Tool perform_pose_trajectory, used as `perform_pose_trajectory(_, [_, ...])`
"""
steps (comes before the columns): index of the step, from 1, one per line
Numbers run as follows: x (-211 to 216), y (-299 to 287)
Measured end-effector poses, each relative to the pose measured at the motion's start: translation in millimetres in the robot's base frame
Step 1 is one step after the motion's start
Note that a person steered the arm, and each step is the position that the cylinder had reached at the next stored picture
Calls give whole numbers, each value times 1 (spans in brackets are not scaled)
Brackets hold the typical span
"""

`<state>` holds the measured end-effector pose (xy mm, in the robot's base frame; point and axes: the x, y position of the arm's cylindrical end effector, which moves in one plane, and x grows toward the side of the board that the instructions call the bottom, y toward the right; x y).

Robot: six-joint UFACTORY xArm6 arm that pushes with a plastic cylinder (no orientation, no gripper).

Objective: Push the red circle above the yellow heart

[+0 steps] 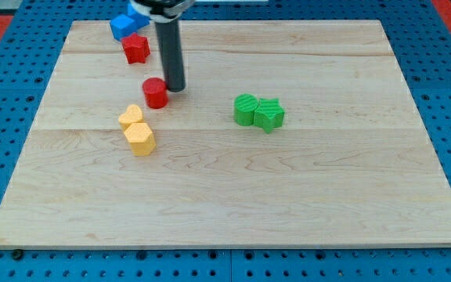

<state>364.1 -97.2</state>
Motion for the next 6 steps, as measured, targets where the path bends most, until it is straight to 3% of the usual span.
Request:
perform_pose_trajectory(2, [43, -15])
perform_pose_trajectory(3, [17, -6])
perform_pose_trajectory(5, [-26, -95])
perform_pose_trajectory(6, [-67, -145])
